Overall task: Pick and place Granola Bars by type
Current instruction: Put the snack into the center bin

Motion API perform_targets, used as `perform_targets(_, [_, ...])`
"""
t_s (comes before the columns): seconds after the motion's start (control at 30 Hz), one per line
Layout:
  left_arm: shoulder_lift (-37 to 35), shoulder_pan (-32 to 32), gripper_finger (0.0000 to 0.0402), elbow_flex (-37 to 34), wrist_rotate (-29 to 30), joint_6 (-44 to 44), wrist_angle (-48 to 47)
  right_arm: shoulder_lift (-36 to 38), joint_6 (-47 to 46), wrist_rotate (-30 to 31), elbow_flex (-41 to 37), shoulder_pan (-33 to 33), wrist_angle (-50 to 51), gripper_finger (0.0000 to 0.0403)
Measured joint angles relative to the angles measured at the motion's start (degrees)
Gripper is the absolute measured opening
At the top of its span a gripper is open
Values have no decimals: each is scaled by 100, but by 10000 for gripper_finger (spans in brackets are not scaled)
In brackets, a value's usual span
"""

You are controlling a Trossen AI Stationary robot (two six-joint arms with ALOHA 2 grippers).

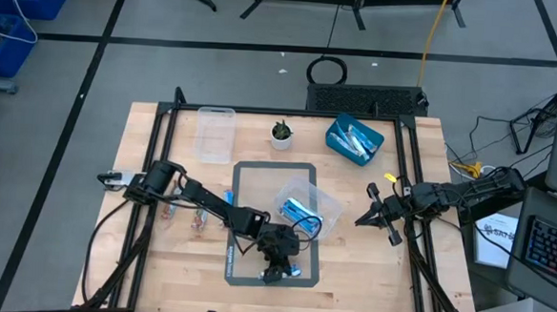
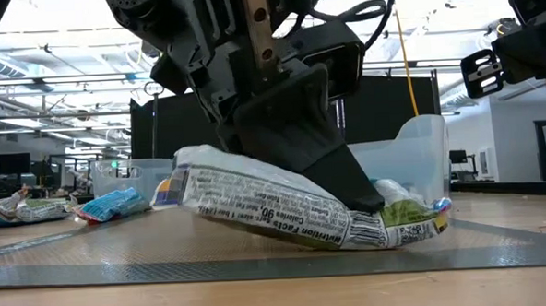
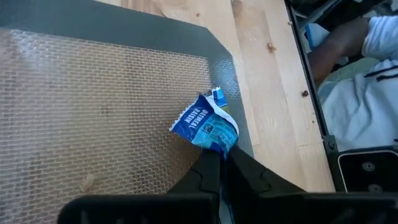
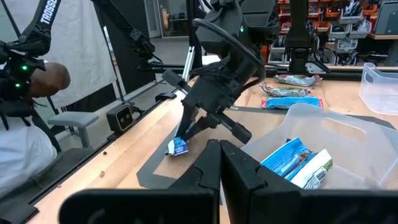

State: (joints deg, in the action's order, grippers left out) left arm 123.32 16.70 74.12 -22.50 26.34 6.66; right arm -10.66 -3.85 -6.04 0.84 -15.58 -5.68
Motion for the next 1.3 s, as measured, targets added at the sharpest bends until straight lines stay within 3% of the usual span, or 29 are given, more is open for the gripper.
perform_targets(0.33, [-401, 61, 7, -6, 0, -549, -3, 0, 1, 0, 0, 1, 1, 0])
perform_targets(0.5, [-726, 111, 7, -1, 329, -951, -298, -4, -1, 0, -2, -1, 1, 0])
perform_targets(0.67, [-1000, 123, 7, -6, 1175, -1402, -702, -4, 0, 0, 1, 0, 0, 0])
perform_targets(0.9, [-1319, 137, 7, -8, 2843, -2125, -924, -4, 0, -1, 1, 1, 1, 0])
perform_targets(1.0, [-1399, 90, 7, -6, 3196, -2375, -913, -5, -1, 0, 0, 1, 3, 0])
perform_targets(1.17, [-1621, -72, 7, -209, 3298, -2584, -952, -4, 0, 0, -1, 0, 5, 0])
perform_targets(1.3, [-2191, -285, 7, -972, 2979, -2652, 41, -4, -1, 0, -2, -1, 7, 0])
